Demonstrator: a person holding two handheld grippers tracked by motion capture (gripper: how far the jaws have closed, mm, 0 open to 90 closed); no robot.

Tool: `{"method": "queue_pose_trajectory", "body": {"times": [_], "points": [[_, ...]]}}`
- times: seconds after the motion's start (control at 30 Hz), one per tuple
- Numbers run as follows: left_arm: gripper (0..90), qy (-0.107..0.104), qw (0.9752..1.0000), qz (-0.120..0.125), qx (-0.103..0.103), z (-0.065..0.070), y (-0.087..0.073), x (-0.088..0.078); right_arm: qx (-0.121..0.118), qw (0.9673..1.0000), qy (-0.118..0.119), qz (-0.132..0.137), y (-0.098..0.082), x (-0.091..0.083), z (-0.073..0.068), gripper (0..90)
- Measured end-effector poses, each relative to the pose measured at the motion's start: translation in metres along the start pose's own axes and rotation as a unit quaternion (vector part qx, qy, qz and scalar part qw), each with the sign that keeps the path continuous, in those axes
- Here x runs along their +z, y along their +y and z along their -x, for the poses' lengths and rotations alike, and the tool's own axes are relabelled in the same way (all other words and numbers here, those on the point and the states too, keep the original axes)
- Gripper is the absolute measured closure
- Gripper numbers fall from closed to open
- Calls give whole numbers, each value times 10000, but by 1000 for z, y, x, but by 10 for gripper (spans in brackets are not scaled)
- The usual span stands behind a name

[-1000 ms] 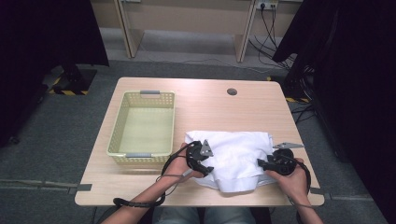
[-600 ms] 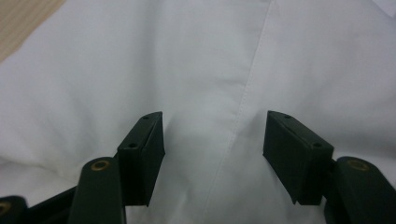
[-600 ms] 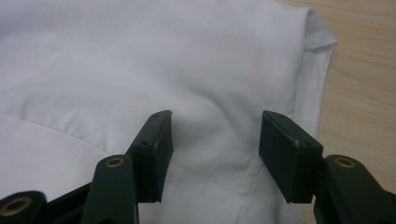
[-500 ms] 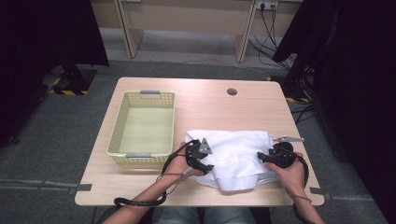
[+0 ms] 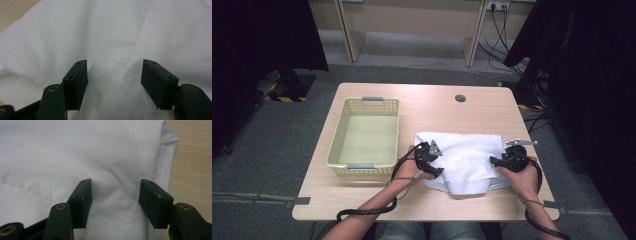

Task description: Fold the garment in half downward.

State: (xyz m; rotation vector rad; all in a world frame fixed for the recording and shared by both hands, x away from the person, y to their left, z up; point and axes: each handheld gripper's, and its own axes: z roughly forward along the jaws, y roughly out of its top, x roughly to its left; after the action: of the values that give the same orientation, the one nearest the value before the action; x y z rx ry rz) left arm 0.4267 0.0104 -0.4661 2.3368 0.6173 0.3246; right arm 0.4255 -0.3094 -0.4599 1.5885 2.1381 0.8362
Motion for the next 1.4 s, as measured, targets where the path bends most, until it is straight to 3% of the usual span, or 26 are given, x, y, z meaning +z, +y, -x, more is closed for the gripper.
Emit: {"method": "queue_pose_trajectory", "body": {"times": [0.83, 1.0, 1.1, 1.2, 1.3, 1.4], "points": [[379, 193, 9990, 140, -385, -28, 13, 19, 32, 9998, -134, 169, 19, 19, 14, 427], [373, 268, 9986, 183, -412, -29, 14, 19, 34, 9997, -99, 205, 20, 21, 15, 382], [348, 269, 9984, 256, -423, -28, 17, 15, 170, 9996, -17, 245, 21, 19, 15, 328], [259, 311, 9968, 435, -590, -30, 22, 7, 178, 9988, -50, 447, 23, 12, 16, 298], [185, 366, 9934, 694, -841, -33, 28, -1, 220, 9983, -80, 535, 25, 7, 20, 273], [143, 414, 9915, 836, -908, -34, 31, -6, 355, 9977, -72, 581, 25, 4, 26, 237]]}}
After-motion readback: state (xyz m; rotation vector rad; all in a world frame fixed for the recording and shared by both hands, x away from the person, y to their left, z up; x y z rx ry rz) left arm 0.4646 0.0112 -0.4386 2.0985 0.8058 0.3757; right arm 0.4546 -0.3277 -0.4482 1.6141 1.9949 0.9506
